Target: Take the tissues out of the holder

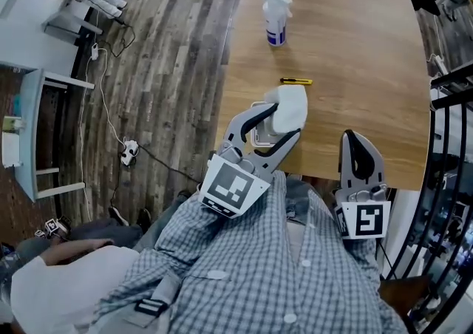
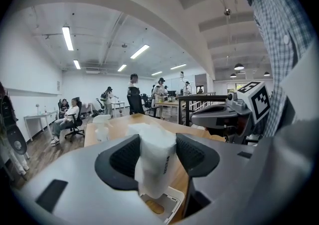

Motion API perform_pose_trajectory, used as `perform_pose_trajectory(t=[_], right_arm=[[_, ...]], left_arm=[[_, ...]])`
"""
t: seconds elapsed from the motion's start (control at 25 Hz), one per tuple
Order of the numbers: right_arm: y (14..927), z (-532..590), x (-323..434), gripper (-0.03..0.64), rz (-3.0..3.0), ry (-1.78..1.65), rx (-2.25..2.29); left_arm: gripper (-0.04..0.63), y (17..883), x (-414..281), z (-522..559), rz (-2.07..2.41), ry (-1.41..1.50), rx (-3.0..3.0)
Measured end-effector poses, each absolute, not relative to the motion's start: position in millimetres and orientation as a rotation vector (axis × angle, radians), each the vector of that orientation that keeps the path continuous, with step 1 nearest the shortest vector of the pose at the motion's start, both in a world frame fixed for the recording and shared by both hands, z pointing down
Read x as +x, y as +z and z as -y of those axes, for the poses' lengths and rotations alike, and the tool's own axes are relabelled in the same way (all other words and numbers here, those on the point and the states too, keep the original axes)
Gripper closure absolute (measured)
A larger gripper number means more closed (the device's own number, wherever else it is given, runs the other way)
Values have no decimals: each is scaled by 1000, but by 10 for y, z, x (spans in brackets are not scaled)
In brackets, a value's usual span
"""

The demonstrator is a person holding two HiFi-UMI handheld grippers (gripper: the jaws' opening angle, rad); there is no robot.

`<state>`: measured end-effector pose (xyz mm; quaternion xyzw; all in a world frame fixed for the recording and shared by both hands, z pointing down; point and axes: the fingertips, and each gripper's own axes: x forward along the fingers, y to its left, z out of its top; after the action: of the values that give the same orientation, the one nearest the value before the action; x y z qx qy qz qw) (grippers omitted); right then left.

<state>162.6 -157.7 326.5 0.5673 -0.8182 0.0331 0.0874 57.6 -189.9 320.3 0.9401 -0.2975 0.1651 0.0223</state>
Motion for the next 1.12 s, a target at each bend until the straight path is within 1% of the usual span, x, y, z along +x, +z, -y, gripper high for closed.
perform_pose_trajectory(t=[0.44,1.12], right_arm=[[3171,1732,1593,604,2461,54,1672],[3213,1718,1645,604,2457,78,1674]], left_arm=[[354,2999,532,1903,958,461,2933],[354,3033,637,1879,935,476,2944]])
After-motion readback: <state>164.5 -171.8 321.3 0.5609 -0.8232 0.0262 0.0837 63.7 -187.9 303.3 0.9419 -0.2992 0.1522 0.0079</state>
